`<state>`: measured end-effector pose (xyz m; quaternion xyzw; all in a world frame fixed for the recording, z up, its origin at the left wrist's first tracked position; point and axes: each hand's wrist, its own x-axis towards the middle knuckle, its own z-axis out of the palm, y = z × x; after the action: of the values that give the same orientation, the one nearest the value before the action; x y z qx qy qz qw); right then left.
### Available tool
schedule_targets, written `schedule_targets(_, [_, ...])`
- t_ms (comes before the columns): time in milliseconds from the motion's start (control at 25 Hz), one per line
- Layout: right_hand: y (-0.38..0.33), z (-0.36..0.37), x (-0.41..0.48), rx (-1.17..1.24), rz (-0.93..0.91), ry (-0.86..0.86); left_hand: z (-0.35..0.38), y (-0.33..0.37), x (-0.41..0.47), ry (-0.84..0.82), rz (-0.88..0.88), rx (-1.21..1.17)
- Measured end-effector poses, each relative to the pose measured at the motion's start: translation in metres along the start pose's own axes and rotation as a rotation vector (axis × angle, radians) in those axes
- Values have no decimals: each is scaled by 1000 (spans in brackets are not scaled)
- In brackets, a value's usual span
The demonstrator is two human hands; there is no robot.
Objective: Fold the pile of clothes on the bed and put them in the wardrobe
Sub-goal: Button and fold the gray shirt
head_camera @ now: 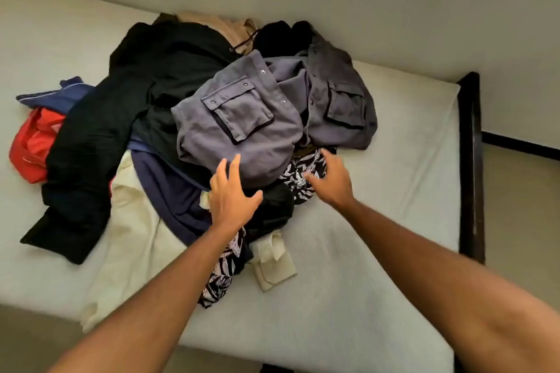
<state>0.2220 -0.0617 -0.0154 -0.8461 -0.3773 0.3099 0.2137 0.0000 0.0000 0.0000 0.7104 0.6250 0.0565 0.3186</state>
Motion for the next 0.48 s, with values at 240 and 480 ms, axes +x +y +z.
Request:
schedule_targets(240, [-41, 11, 118, -229, 66, 64, 24, -9, 79, 96, 237, 316])
schedule_targets(480, [-31, 24, 124, 90, -8, 179, 23, -15, 66, 163, 388, -135])
